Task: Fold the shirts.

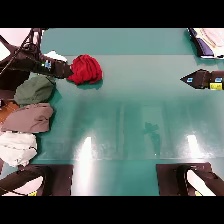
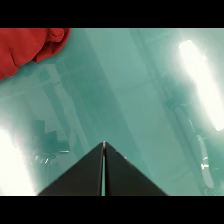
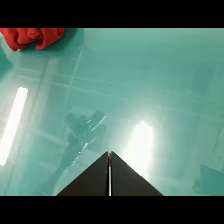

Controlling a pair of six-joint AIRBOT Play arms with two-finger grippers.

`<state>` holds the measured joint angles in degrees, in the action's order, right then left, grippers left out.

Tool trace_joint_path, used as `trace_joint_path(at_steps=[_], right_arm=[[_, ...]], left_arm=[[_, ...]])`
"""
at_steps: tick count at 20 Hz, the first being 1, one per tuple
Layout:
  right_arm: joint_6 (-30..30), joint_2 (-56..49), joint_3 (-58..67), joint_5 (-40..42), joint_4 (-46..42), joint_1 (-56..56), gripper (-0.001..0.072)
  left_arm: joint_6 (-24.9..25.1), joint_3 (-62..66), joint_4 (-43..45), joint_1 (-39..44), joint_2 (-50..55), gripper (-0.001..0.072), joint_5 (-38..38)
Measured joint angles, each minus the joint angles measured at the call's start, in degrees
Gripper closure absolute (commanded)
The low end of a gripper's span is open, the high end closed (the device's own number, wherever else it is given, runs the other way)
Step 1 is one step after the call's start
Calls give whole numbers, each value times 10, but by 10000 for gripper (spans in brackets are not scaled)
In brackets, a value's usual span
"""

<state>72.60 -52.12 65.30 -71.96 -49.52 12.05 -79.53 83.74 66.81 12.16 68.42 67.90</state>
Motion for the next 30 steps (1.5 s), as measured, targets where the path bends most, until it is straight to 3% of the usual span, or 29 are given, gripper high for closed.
trace_joint_path(at_steps=[9,16,18,22,30], right_arm=[[0,0,0,0,0,0,692],[0,0,0,5,0,0,691],[0,0,0,16,2,0,691],[0,0,0,30,4,0,692],[0,0,0,24,5,0,692]], left_arm=[[0,0,0,0,0,683,-1],[0,0,0,0,0,674,-45],[1,-1,0,0,1,179,-74],[-8,-9,25,0,33,166,-144],[-43,-8,57,-17,237,166,-273]])
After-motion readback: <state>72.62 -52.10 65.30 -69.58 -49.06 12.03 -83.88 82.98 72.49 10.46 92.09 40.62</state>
